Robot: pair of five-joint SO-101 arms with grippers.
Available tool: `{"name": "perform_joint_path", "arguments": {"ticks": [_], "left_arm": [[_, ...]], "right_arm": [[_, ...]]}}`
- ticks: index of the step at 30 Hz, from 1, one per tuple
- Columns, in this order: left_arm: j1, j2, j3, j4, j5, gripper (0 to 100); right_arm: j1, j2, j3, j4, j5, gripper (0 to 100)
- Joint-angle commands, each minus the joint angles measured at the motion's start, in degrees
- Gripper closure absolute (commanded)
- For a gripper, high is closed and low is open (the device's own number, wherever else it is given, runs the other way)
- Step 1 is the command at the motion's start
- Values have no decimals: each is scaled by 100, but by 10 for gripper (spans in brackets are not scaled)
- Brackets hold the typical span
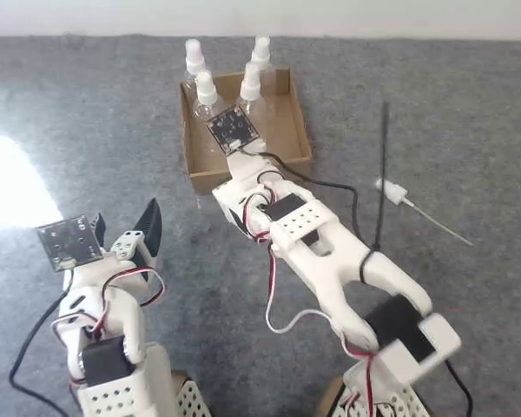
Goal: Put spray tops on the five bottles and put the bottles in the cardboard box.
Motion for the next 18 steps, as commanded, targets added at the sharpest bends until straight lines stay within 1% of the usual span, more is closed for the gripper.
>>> {"name": "perform_joint_path", "arguments": {"ticks": [1,7,10,12,18], "left_arm": [[26,-79,-57,-132,26,706],[18,-79,-57,-132,26,706],[18,-79,-57,-132,26,706],[18,-79,-57,-132,26,706],[18,-79,-57,-132,26,706]], "right_arm": [[84,251,-519,-92,70,991],[66,488,-536,-57,114,991],[57,470,-580,312,114,991],[48,488,-774,796,114,991],[40,435,-1495,2730,114,991]]}}
